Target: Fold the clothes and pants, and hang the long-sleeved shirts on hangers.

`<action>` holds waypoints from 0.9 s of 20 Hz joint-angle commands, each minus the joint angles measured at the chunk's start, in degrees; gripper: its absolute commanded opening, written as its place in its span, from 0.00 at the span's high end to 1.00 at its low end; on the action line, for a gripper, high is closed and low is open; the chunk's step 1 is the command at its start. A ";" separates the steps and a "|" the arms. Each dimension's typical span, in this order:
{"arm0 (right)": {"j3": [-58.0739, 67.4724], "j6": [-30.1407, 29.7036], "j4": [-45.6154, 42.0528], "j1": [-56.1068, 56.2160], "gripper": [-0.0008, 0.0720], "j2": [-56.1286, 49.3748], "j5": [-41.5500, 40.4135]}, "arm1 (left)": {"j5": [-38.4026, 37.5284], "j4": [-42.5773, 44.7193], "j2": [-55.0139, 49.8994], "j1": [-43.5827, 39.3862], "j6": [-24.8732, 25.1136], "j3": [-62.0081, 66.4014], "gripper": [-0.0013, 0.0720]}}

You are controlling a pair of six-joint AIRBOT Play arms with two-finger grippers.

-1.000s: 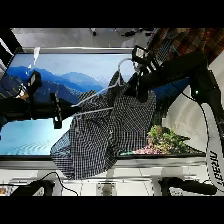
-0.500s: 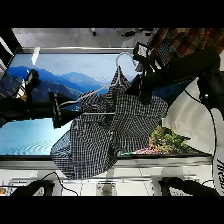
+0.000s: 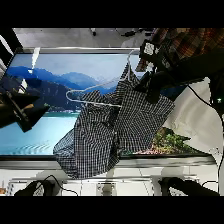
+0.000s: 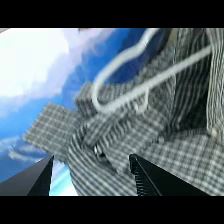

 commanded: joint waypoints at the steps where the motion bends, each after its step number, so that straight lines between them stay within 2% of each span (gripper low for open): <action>1: 0.02 1.01 1.18 0.02 0.94 0.37 1.38 | -1.66 2.40 -0.20 -1.97 3.87 -9.33 0.19; 4: 0.02 1.84 2.62 0.02 0.94 0.37 2.67 | -8.66 3.96 -5.90 -13.49 3.87 -15.30 0.19; 6: 0.02 2.54 4.02 0.02 0.94 0.44 2.62 | -17.51 5.57 -10.21 -22.80 3.87 -15.32 0.19; 9: 0.02 4.55 5.62 0.04 0.94 0.68 2.75 | -31.61 13.88 -15.98 -36.06 3.87 -14.88 0.19; 11: 0.02 6.10 6.14 0.04 0.94 0.72 2.51 | -35.28 17.33 -19.10 -42.47 3.87 -14.27 0.19; 14: 0.02 7.02 7.56 0.04 0.94 0.87 2.49 | -45.64 22.08 -21.73 -48.81 3.87 -14.10 0.19; 16: 0.02 7.32 8.37 0.04 0.94 1.27 2.51 | -54.99 22.69 -22.40 -50.71 3.87 -14.10 0.19; 18: 0.02 7.96 8.44 0.04 0.94 1.88 2.47 | -60.26 22.71 -22.49 -51.52 3.87 -14.10 0.19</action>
